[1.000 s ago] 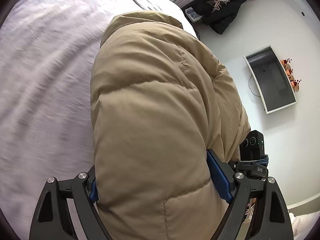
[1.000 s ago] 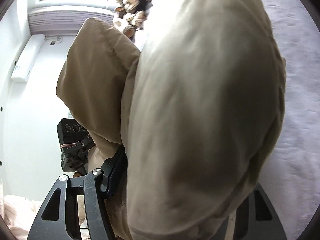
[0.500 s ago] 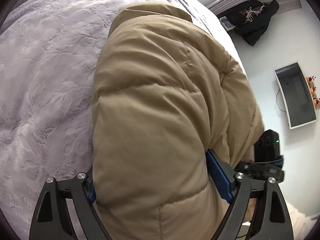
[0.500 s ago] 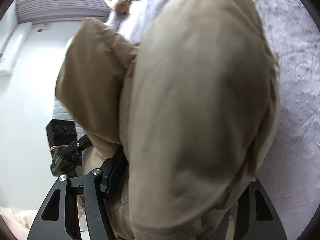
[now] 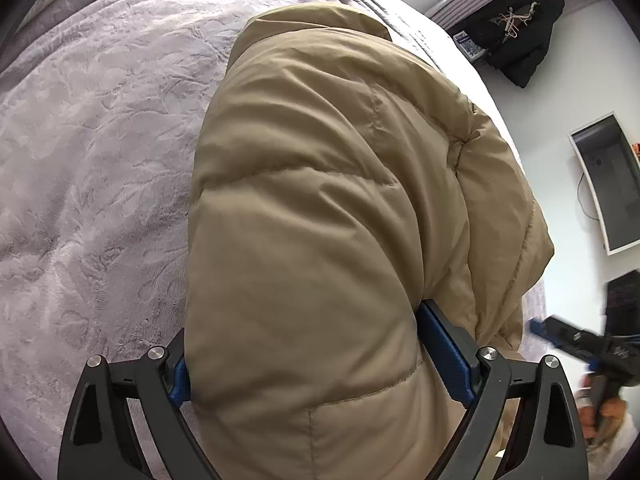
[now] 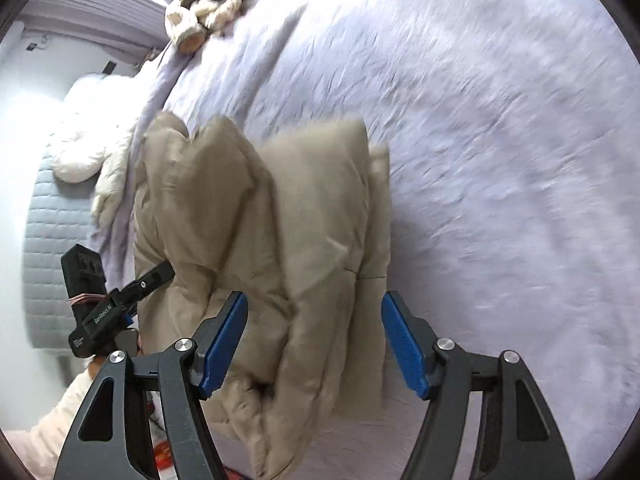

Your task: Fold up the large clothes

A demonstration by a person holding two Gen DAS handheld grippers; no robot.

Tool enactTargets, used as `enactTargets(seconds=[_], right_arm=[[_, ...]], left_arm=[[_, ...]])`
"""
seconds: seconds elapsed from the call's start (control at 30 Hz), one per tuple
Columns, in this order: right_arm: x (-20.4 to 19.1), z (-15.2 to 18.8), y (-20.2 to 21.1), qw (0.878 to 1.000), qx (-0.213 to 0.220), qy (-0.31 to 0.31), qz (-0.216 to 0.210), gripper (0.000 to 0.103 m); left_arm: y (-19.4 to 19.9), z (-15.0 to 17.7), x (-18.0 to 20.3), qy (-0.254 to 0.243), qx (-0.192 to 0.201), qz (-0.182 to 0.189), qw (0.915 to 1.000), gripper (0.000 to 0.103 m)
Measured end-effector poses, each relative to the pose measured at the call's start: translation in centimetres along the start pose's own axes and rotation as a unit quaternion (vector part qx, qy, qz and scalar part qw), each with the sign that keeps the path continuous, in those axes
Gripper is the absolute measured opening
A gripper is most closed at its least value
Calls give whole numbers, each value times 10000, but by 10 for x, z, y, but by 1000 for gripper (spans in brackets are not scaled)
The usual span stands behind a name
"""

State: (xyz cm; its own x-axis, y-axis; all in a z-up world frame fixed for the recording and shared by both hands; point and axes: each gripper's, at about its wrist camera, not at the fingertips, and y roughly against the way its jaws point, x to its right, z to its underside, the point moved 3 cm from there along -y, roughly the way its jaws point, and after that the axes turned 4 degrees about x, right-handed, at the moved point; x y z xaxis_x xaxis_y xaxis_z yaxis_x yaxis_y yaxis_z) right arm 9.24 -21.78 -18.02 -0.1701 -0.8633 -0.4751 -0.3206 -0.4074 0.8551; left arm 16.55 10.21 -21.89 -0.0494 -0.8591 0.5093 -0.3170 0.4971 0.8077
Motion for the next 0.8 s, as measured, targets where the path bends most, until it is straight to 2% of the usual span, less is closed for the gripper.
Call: enactTargets(seconds=[0.03, 0.07, 0.23, 0.33, 0.47, 0.57, 0.7, 0.8], right_arm=[[-9, -4, 10, 9999, 136, 54, 24, 47], [-20, -17, 22, 9996, 241, 111, 45, 37], [-65, -15, 44, 9972, 591, 445, -55, 34], [-96, -23, 29, 9948, 710, 648, 341, 34], [-87, -37, -3, 9933, 789, 475, 695, 34], [-68, -47, -42, 9951, 507, 142, 841, 34], [-42, -51, -77, 9962, 211, -303, 791, 33], [-29, -55, -91, 9965, 190, -295, 763, 32]], left_arm=[[-2, -1, 3, -2, 0, -31, 10000, 95], [-4, -2, 5, 2, 3, -68, 10000, 95], [-1, 0, 9, -34, 56, -250, 9997, 96], [-1, 1, 12, -45, 87, -333, 9994, 96], [4, 5, 15, -77, 144, -506, 9986, 97], [2, 7, 22, -170, 149, -638, 9977, 98], [-3, 8, 29, -305, 142, -825, 9960, 98], [-7, 8, 29, -303, 96, -908, 9954, 98]])
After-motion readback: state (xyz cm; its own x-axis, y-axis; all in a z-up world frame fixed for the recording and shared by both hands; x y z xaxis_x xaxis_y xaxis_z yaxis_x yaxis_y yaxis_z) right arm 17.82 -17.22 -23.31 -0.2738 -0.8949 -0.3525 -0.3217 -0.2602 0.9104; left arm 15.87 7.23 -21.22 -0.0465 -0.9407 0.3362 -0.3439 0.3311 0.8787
